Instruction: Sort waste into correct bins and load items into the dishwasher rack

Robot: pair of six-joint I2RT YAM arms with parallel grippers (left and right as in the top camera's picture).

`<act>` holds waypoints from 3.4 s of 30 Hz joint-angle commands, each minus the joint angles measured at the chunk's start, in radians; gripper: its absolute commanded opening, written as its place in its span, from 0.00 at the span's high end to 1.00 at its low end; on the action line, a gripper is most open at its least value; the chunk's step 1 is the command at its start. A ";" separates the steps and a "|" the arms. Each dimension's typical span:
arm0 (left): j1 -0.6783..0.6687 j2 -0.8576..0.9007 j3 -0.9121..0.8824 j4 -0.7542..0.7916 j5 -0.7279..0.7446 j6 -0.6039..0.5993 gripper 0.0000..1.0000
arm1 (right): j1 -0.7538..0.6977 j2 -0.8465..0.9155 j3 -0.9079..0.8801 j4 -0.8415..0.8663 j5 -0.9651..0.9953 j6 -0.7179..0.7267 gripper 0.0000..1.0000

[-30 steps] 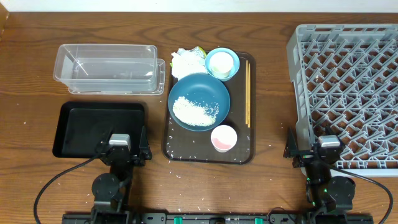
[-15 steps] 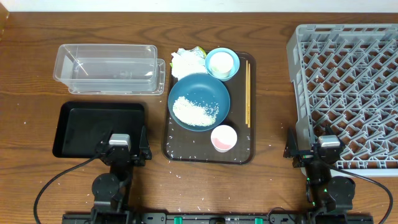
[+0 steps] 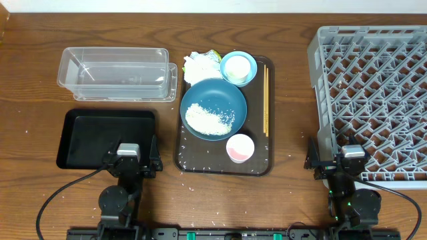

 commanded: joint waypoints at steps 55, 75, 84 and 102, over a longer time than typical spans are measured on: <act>-0.004 -0.005 -0.023 0.005 0.421 -0.265 0.12 | 0.009 -0.004 -0.002 -0.004 -0.004 -0.011 0.01; -0.004 0.105 0.140 0.359 0.807 -0.732 0.12 | 0.009 -0.004 -0.002 -0.004 -0.004 -0.011 0.01; -0.004 0.601 0.581 -0.072 0.935 -0.423 0.12 | 0.009 -0.004 -0.002 -0.004 -0.004 -0.011 0.01; -0.044 0.891 0.850 -0.285 0.940 -0.422 0.12 | 0.009 -0.004 -0.002 -0.004 -0.004 -0.011 0.01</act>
